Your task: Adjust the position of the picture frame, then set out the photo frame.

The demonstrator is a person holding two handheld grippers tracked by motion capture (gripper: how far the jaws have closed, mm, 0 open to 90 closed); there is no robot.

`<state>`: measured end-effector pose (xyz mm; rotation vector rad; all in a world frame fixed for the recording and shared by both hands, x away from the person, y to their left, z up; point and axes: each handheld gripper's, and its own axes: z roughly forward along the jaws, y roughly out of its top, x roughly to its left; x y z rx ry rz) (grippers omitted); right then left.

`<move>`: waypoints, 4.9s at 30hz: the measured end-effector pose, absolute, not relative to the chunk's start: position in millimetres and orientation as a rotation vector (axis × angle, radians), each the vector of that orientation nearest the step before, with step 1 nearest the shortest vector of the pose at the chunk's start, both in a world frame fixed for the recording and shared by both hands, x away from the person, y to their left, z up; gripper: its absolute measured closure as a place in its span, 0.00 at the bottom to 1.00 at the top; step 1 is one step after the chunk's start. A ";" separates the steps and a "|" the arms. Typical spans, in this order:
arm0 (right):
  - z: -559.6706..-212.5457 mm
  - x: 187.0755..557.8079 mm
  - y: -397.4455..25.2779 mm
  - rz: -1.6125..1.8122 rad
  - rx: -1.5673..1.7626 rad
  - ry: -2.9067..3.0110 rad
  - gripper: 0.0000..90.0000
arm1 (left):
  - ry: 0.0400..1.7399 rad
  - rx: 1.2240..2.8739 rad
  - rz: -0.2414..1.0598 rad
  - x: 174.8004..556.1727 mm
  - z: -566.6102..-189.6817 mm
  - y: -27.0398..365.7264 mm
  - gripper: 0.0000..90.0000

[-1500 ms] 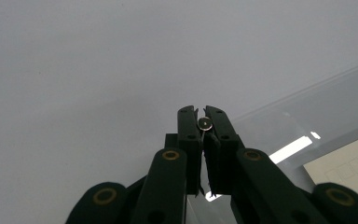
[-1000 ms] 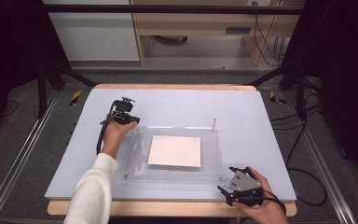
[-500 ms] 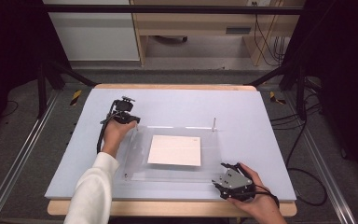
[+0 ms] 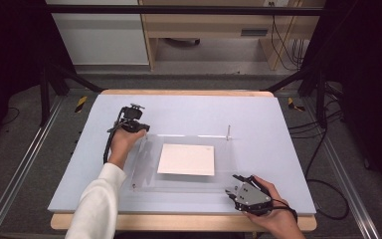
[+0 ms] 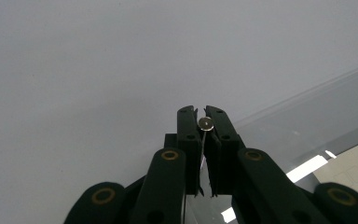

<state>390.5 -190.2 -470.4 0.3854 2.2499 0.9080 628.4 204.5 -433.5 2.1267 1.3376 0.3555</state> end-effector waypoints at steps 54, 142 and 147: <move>-381.5 425.0 -193.1 1.053 0.554 2.249 0.70 | 0.679 2.046 0.623 464.9 -322.6 217.3 0.13; -369.2 475.4 -205.5 1.136 0.627 2.171 0.64 | 0.405 2.348 0.769 477.1 -323.8 197.7 0.74; -369.9 482.3 -206.0 1.169 0.609 2.171 0.69 | 0.408 2.342 0.769 481.3 -320.8 198.1 0.74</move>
